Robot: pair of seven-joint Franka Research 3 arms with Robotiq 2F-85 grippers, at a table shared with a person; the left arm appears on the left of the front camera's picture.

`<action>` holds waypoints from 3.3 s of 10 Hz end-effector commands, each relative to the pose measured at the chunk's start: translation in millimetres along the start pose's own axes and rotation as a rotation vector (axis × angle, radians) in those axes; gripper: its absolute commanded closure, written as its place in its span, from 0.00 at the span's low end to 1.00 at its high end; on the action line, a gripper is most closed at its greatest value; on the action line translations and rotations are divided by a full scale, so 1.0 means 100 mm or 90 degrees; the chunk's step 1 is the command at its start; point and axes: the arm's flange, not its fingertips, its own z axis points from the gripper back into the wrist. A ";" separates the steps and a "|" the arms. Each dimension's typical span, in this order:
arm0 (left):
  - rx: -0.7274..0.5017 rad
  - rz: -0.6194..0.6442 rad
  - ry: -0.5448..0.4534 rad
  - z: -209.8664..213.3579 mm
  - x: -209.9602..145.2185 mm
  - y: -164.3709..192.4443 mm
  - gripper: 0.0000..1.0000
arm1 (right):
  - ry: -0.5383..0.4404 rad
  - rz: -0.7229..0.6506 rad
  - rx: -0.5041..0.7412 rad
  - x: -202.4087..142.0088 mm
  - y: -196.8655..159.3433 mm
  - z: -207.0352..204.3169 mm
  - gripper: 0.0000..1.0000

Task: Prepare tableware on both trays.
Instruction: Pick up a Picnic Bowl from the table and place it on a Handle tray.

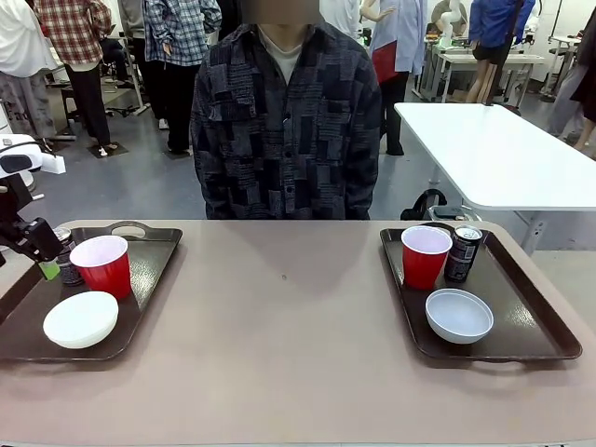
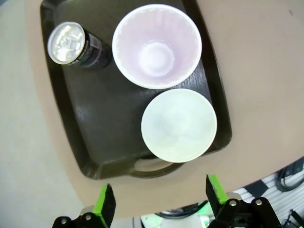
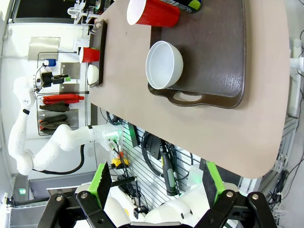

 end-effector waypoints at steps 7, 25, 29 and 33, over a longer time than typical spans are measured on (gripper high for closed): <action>0.001 -0.004 0.001 -0.01 0.01 -0.01 0.00 | -0.007 0.002 0.011 0.00 -0.01 -0.01 0.00; -0.599 0.059 -0.076 0.16 -0.03 2.71 0.00 | -0.007 0.002 0.011 0.00 -0.01 -0.01 0.00; -0.570 0.106 -0.092 0.09 0.00 2.90 0.00 | -0.007 0.002 0.011 0.00 -0.01 -0.01 0.00; -0.574 0.102 -0.082 0.11 -0.06 2.89 0.00 | -0.007 0.002 0.011 0.00 -0.01 -0.01 0.00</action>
